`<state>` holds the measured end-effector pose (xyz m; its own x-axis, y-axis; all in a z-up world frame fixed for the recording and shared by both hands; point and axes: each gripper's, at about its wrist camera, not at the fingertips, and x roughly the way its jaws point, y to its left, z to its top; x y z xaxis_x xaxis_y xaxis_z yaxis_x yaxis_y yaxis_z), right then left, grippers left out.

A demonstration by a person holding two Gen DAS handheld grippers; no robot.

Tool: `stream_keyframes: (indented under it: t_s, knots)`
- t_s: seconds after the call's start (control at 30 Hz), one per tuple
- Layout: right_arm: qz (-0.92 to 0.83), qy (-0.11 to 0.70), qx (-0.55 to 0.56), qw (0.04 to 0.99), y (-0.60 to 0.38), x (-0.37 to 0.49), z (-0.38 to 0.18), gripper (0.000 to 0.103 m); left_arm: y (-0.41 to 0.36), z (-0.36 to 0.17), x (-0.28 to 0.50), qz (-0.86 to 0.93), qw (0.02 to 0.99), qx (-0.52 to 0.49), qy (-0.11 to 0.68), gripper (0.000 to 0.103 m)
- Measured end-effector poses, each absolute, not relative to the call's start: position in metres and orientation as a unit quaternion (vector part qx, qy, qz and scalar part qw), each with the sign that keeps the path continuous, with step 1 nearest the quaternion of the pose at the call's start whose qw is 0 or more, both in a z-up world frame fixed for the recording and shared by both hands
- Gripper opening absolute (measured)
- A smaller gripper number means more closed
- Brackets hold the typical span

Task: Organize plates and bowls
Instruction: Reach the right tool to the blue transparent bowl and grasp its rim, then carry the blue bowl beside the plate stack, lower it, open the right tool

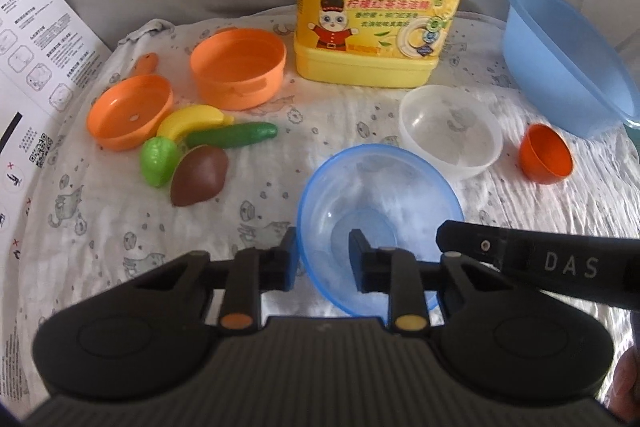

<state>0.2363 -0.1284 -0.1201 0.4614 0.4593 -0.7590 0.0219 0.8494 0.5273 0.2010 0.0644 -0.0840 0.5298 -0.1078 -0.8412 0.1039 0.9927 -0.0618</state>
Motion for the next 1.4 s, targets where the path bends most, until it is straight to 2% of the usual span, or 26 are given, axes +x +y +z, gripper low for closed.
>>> stream_keyframes:
  t_s: [0.8, 1.4]
  knots:
    - [0.126, 0.485, 0.262, 0.825, -0.189, 0.128, -0.081, 0.015, 0.028, -0.054, 0.099, -0.110, 0.855, 0.002, 0.508, 0.028]
    - [0.126, 0.493, 0.255, 0.822, -0.213, 0.055, -0.077, 0.015, 0.008, -0.055, 0.020, -0.143, 0.839, 0.017, 0.525, 0.030]
